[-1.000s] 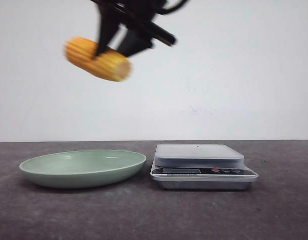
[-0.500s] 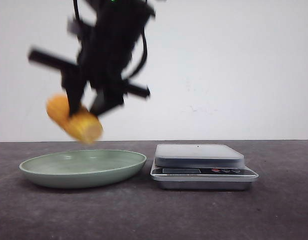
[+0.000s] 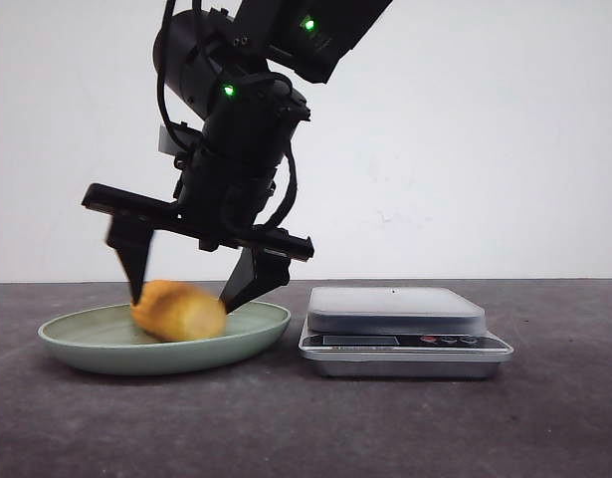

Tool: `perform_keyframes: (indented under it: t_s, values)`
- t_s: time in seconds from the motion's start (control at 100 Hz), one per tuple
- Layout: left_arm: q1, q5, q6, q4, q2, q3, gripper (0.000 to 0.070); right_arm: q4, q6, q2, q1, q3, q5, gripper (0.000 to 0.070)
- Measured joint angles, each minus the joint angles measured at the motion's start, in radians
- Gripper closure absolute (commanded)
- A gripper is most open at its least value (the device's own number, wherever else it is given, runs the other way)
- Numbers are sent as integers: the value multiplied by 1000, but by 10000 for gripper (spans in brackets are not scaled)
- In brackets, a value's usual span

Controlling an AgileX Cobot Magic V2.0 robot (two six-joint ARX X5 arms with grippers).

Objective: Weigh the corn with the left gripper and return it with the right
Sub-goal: 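Lower the corn onto the green plate, open the right gripper, withdraw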

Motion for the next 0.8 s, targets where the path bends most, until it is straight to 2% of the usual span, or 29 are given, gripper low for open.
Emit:
perform_keyframes:
  t_s: [0.26, 0.48, 0.61, 0.8]
  values:
    - [0, 0, 7, 0, 0, 0, 356, -14, -44, -107, -21, -3, 2, 153]
    - [0, 0, 10, 0, 0, 0, 356, -82, -174, -407, -127, -2, 12, 154]
    - [0, 0, 10, 0, 0, 0, 356, -198, -271, -592, -212, -2, 72, 153]
    - [0, 0, 11, 0, 0, 0, 356, -395, -403, -906, -311, -2, 208, 153]
